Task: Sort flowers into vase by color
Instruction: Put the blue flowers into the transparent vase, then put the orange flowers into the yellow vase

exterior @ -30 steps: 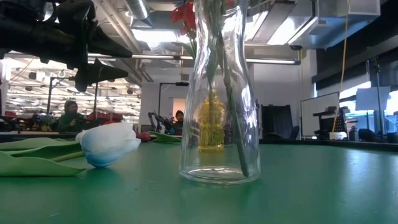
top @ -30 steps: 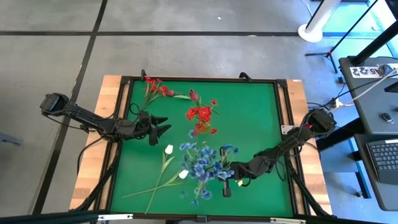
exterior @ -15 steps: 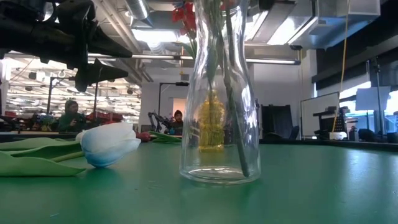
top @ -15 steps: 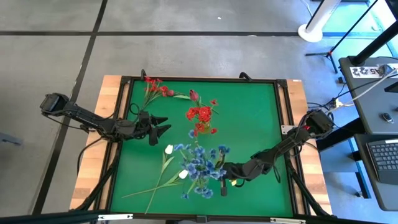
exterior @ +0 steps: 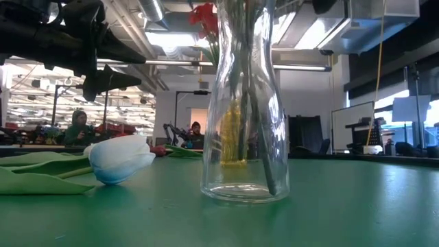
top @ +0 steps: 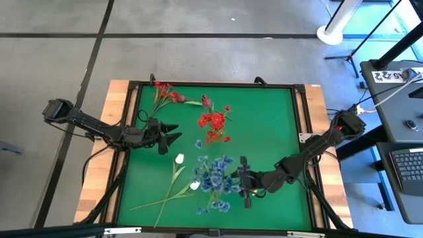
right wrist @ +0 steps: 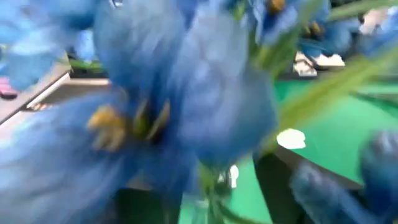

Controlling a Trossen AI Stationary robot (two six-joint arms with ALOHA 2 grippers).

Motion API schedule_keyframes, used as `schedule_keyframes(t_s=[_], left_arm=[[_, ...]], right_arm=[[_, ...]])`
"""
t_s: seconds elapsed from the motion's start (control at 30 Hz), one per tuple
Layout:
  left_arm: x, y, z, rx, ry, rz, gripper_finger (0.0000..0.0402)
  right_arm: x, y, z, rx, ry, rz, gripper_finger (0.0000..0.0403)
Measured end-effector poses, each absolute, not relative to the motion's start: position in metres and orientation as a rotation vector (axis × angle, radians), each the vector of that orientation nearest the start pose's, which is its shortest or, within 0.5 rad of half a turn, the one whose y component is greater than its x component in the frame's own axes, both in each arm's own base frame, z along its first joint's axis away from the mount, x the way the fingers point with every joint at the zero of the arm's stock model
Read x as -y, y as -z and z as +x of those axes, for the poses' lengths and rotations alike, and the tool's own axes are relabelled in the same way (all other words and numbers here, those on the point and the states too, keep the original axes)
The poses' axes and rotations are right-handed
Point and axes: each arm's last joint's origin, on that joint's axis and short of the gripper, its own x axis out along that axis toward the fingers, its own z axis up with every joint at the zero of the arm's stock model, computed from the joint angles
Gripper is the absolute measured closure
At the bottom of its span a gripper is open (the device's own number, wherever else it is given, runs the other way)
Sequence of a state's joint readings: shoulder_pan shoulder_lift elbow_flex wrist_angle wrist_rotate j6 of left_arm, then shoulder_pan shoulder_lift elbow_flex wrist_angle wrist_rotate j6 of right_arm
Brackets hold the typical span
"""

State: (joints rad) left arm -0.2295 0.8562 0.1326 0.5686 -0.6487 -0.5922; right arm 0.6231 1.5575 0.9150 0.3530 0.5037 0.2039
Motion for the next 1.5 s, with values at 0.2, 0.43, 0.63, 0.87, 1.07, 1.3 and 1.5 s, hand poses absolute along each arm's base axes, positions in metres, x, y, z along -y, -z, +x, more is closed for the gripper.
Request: schedule_keyframes(t_s=[0.2,0.43,0.63,0.87,1.07,1.3,1.5], left_arm=[[0.02,-0.173,0.161,-0.018,-0.448,-0.511,0.014],[0.02,-0.207,0.176,-0.144,-0.499,-0.376,0.014],[0.0,-0.236,0.173,-0.414,-0.73,-0.326,0.014],[-0.031,-0.233,0.156,-0.58,-0.971,-0.393,0.014],[-0.064,-0.217,0.15,-0.733,-1.126,-0.493,0.014],[-0.103,-0.191,0.146,-0.964,-1.247,-0.527,0.014],[-0.126,-0.168,0.144,-1.126,-1.295,-0.538,0.014]], right_arm=[[-0.177,-0.251,0.266,-0.362,-0.102,0.091,0.0167],[-0.166,-0.264,0.246,-0.476,-0.161,0.175,0.0154],[-0.153,-0.262,0.228,-0.627,-0.083,0.182,0.0159],[-0.139,-0.249,0.215,-0.75,0.132,0.134,0.016],[-0.136,-0.247,0.213,-0.746,0.206,0.115,0.016],[-0.136,-0.248,0.214,-0.742,0.205,0.119,0.016],[-0.136,-0.248,0.214,-0.737,0.203,0.121,0.016]])
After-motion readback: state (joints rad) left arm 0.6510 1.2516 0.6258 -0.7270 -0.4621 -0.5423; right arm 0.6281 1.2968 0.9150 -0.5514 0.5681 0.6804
